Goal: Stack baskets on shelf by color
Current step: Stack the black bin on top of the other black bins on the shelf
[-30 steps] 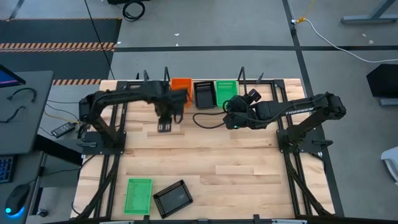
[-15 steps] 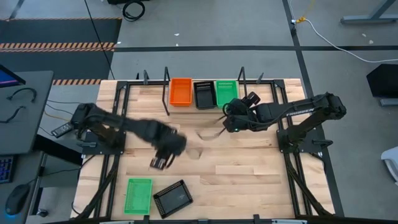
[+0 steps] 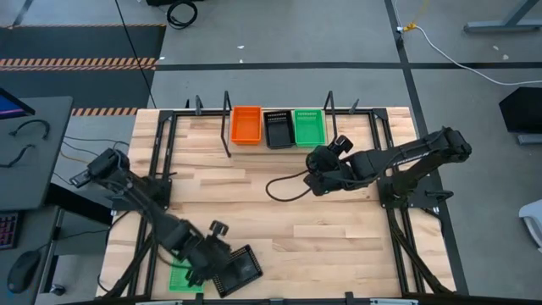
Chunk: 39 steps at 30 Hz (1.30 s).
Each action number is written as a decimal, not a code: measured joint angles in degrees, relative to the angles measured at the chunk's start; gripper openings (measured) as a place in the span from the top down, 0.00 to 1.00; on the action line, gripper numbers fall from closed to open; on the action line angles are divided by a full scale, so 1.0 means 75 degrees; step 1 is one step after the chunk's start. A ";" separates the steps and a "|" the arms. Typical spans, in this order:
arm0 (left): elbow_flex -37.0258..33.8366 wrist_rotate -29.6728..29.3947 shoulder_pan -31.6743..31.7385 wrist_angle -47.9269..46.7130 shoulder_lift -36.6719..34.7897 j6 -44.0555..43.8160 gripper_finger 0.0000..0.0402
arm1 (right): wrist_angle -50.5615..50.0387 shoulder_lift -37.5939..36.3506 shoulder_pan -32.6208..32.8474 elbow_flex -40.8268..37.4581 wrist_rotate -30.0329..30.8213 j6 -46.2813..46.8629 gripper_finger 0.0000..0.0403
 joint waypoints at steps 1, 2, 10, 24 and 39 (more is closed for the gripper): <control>0.0000 -0.0176 -0.0178 0.0106 0.0000 0.0014 0.71 | 0.0001 0.0010 0.0014 0.0000 -0.0001 -0.0001 0.40; 0.0000 -0.0373 -0.0361 0.0174 0.0003 0.0093 0.71 | 0.0003 0.0021 0.0024 0.0000 -0.0008 0.0011 0.40; 0.0004 0.0007 -0.1235 0.0802 0.1152 0.0352 0.71 | 0.0052 0.0048 0.0175 0.0000 -0.0714 0.0484 0.40; 0.0029 -0.0393 -0.1439 0.0814 0.1600 0.0815 0.71 | 0.0300 0.0047 0.1058 0.0000 -0.0795 0.1408 0.40; 0.0546 -0.0277 -0.0716 0.0828 0.2615 0.1318 0.83 | 0.0321 0.0050 0.1282 0.0000 -0.0557 0.1223 0.40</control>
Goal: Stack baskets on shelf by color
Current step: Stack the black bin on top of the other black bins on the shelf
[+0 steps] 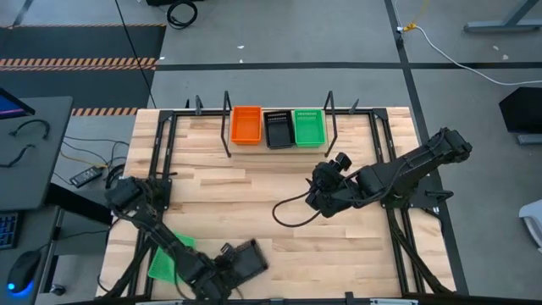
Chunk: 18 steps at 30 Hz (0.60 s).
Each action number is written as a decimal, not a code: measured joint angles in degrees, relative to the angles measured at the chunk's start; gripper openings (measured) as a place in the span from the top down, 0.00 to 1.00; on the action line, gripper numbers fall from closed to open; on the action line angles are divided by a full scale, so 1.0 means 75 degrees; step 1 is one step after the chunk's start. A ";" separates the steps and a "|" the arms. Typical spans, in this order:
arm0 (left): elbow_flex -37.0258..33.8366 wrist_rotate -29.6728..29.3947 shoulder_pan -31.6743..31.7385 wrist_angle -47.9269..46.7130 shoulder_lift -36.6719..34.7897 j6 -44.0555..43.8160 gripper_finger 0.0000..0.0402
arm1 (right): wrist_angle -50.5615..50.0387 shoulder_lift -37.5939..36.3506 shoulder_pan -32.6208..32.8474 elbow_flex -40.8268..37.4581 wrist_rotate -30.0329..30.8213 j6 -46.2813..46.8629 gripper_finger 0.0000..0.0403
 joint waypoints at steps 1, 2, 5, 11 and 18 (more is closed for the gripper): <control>0.0179 -0.0054 0.0091 -0.0079 -0.0028 0.0073 0.87 | 0.0001 0.0000 0.0000 0.0000 0.0032 -0.0010 0.40; 0.0356 -0.0149 0.0179 -0.0103 -0.0044 0.0145 0.92 | 0.0000 0.0000 0.0000 0.0000 0.0069 -0.0022 0.40; 0.0755 -0.0535 0.0495 -0.0691 -0.0053 0.0317 0.97 | 0.0017 0.0000 0.0000 0.0000 0.0190 -0.0155 0.40; 0.1260 -0.1688 0.1712 -0.1680 -0.0053 0.0874 0.99 | -0.0195 0.0000 0.0100 0.0000 0.0160 -0.0435 0.40; 0.1275 -0.1786 0.3845 -0.1573 -0.0053 0.1649 0.99 | -0.1453 -0.0063 0.0343 0.0000 0.0161 -0.0029 0.40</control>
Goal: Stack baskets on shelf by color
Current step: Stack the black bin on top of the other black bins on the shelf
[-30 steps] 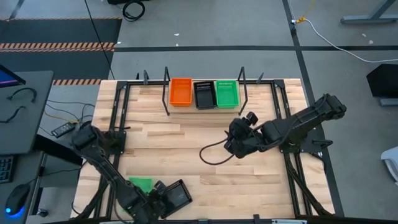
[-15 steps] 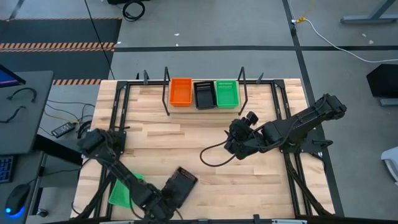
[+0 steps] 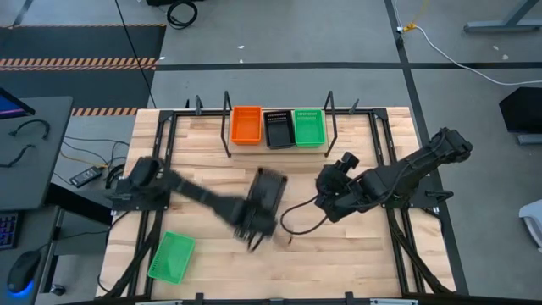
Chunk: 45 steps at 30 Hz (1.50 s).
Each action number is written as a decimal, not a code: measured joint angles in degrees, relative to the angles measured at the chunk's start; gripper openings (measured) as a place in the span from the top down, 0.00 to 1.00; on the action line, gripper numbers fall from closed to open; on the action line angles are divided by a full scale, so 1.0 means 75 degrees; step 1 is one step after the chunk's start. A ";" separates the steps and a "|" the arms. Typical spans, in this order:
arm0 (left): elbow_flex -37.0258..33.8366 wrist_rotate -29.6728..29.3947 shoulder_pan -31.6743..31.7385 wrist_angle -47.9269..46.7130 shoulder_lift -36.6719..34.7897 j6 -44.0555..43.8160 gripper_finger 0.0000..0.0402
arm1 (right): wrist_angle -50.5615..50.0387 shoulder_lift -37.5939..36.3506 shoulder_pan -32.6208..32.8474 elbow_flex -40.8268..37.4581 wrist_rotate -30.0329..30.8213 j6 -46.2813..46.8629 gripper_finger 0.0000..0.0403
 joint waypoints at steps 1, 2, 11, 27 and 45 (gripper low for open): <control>-0.0003 -0.0051 0.0315 0.0058 0.0000 -0.0010 0.99 | -0.0337 -0.0038 0.0056 0.0000 0.0000 0.0268 0.40; -0.0003 -0.0111 0.0593 0.0137 -0.0003 -0.0043 0.99 | -0.0738 -0.0073 0.0128 0.0000 0.0018 0.0609 0.40; -0.0009 0.0333 0.1913 0.1994 -0.0649 0.1135 0.99 | -0.3030 -0.0375 0.0896 0.0000 0.0917 0.3314 0.40; 0.0752 0.2538 0.4478 0.2556 -0.0810 0.1505 0.99 | -0.3056 -0.0374 0.0643 0.0000 0.1679 0.2985 0.40; 0.0752 0.3257 0.5162 0.2932 -0.0087 0.1445 0.99 | -0.3043 -0.0368 0.0102 0.0000 0.1999 0.2214 0.40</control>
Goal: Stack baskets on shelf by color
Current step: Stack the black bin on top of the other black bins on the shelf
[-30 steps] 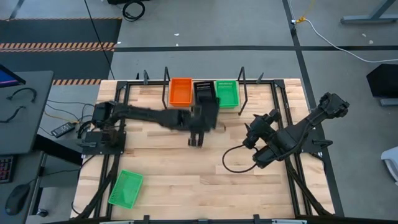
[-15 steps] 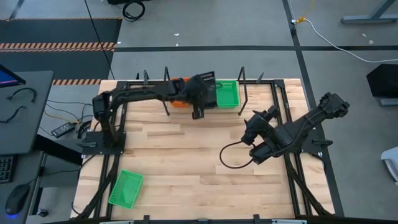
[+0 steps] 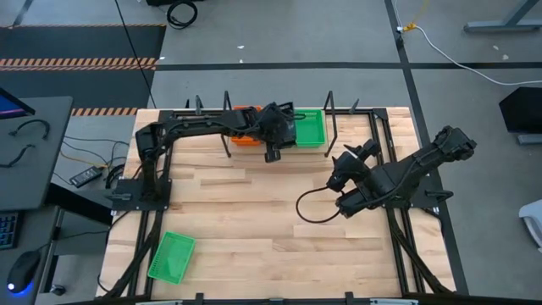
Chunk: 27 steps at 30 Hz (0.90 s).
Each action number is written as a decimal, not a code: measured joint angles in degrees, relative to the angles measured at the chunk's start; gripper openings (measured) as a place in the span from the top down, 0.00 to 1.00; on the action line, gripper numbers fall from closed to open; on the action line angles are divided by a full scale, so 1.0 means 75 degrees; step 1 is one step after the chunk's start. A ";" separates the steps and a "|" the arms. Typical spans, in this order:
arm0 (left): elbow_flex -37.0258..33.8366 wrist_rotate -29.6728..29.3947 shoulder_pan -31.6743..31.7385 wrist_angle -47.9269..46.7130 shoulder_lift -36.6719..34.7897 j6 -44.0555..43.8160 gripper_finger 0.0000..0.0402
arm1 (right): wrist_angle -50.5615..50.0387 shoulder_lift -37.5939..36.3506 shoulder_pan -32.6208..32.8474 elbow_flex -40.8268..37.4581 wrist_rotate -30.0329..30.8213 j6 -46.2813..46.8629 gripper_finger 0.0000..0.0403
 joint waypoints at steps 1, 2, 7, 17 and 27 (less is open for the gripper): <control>0.0000 -0.0016 0.0005 0.0001 -0.0001 0.0003 0.99 | -0.0010 0.0000 -0.0010 0.0000 0.0000 -0.0004 0.40; 0.0000 -0.0061 0.0005 -0.0003 -0.0003 0.0003 0.99 | -0.0013 0.0000 -0.0010 0.0000 0.0000 -0.0007 0.40; 0.0000 -0.0292 0.0027 -0.0703 0.0012 0.0075 0.99 | 0.0002 0.0000 -0.0010 0.0000 -0.0023 -0.0007 0.40; 0.0009 -0.0362 0.0034 -0.1010 0.0122 0.0080 0.96 | 0.0052 0.0000 -0.0010 0.0000 -0.0052 -0.0004 0.40; 0.0067 -0.0704 0.0025 -0.1070 0.0122 0.0283 0.85 | 0.0068 0.0000 -0.0010 0.0000 -0.0082 0.0016 0.40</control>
